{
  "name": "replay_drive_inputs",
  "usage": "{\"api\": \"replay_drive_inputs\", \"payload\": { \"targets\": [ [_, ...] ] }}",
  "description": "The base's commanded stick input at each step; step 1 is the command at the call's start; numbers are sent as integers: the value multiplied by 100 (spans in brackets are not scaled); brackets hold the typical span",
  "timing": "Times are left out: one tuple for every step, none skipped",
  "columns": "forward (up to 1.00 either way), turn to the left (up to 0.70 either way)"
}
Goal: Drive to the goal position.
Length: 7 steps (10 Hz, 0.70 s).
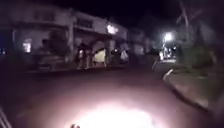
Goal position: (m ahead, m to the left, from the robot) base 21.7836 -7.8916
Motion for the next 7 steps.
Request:
{"api": "replay_drive_inputs", "payload": {
  "targets": [
    [100,-27],
    [100,-27],
    [100,-27],
    [100,-27],
    [100,-27],
    [100,-27],
    [100,-27]
  ]
}}
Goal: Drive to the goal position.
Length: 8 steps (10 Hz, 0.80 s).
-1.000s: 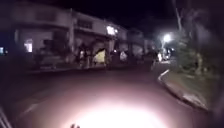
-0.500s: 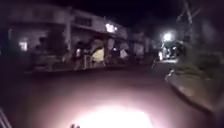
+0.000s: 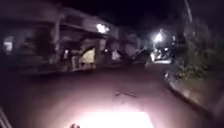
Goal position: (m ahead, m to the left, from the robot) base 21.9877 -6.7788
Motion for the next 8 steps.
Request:
{"api": "replay_drive_inputs", "payload": {
  "targets": [
    [100,-27],
    [100,-27],
    [100,-27],
    [100,-27],
    [100,-27],
    [100,-27],
    [100,-27],
    [100,-27]
  ]
}}
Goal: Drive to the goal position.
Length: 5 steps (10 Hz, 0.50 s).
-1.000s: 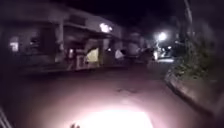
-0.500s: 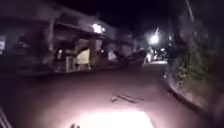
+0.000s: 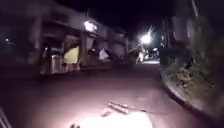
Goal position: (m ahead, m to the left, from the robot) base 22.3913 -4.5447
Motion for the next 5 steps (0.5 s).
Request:
{"api": "replay_drive_inputs", "payload": {
  "targets": [
    [100,-27],
    [100,-27],
    [100,-27],
    [100,-27],
    [100,-27]
  ]
}}
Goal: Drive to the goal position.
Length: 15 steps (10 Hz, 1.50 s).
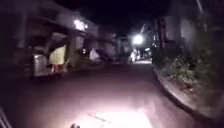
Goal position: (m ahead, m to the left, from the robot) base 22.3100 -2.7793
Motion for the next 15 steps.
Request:
{"api": "replay_drive_inputs", "payload": {
  "targets": [
    [100,-27],
    [100,-27],
    [100,-27],
    [100,-27],
    [100,-27],
    [100,-27],
    [100,-27],
    [100,-27],
    [100,-27],
    [100,-27],
    [100,-27],
    [100,-13],
    [100,0],
    [100,0],
    [100,0]
  ]
}}
